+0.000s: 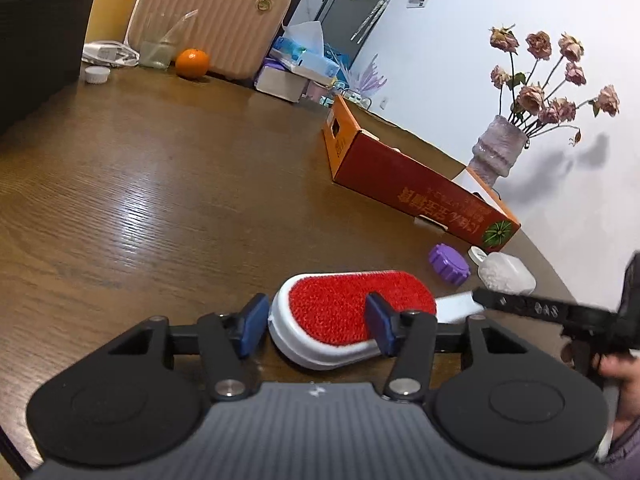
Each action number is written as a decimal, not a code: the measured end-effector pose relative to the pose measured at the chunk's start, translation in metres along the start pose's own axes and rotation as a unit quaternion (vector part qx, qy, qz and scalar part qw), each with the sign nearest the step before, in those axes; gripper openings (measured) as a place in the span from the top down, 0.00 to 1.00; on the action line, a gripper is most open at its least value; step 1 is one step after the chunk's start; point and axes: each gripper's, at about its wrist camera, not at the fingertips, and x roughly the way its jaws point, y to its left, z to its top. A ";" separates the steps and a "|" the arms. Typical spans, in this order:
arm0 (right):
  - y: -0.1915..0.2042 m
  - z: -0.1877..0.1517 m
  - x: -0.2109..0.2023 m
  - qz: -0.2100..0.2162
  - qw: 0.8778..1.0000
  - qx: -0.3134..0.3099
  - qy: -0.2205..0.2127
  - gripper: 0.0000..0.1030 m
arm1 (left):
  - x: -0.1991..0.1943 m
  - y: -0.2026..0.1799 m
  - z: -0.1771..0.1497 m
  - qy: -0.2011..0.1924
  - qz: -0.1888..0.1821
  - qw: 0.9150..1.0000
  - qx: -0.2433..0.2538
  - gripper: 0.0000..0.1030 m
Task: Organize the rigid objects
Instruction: 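Lift the lint brush and white piece and carry both toward the cardboard box, then lower both held items into the box and open both grippers, then withdraw both tools from the box back over the table, then grasp the translucent white plastic box with both grippers from its sides, then lift the plastic box with both grippers and lower it into the cardboard box, then open both grippers to release the plastic box inside the cardboard box, then withdraw both tools from the box back over the table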
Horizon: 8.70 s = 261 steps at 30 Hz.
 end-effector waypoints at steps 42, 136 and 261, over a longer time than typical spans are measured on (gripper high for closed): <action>-0.128 0.139 0.068 -0.057 0.995 0.062 -0.044 0.87 | 0.226 -0.085 0.190 0.054 -0.066 0.992 0.098 0.53; -0.095 -0.020 -0.103 -0.064 0.991 0.039 -0.107 0.25 | 0.082 -0.187 -0.004 0.020 -0.057 0.991 0.116 0.15; -0.050 0.065 -0.080 -0.101 0.956 -0.071 -0.267 0.10 | 0.024 -0.170 0.060 -0.213 0.046 0.941 0.260 0.00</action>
